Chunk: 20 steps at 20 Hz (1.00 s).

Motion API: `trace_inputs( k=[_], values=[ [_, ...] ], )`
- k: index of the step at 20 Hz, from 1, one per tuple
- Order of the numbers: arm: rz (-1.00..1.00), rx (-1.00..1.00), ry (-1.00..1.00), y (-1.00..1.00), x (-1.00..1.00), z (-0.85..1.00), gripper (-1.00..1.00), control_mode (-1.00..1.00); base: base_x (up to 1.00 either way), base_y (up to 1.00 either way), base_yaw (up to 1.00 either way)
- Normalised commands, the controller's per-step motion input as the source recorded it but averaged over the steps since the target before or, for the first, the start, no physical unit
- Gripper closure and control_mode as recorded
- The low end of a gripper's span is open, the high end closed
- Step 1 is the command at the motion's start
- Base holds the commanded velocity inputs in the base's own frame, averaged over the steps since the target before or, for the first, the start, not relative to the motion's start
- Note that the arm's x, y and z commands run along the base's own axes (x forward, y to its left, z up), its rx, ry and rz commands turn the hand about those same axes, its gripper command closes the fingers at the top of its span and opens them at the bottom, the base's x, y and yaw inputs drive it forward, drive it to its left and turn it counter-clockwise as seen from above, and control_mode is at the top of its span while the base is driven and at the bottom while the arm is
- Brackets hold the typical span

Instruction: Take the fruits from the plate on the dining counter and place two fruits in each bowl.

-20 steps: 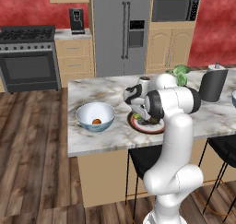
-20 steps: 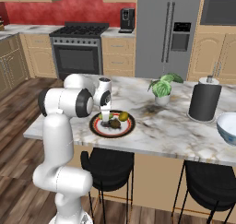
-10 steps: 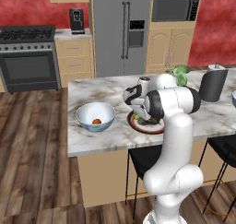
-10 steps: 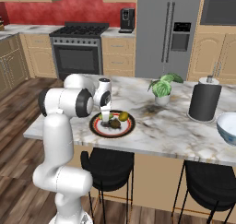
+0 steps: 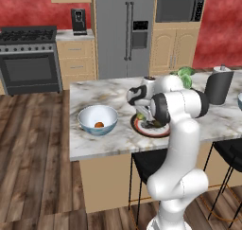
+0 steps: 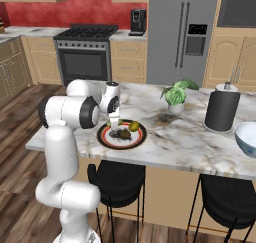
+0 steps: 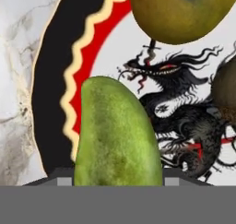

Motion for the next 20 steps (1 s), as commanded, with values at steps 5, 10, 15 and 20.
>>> trace_inputs(
  k=[5,10,15,20],
  values=[
    [0.31,-0.01,-0.23,0.36,-0.39,0.90,1.00,-1.00,0.00,0.00,0.00],
    [0.44,-0.04,-0.11,0.74,-0.15,0.86,1.00,-1.00,0.00,0.00,0.00],
    [0.53,-0.04,-0.01,0.93,-0.17,0.60,1.00,-1.00,0.00,0.00,0.00],
    [0.48,-0.08,0.03,0.86,-0.04,0.08,1.00,-1.00,0.00,0.00,0.00]
  ],
)
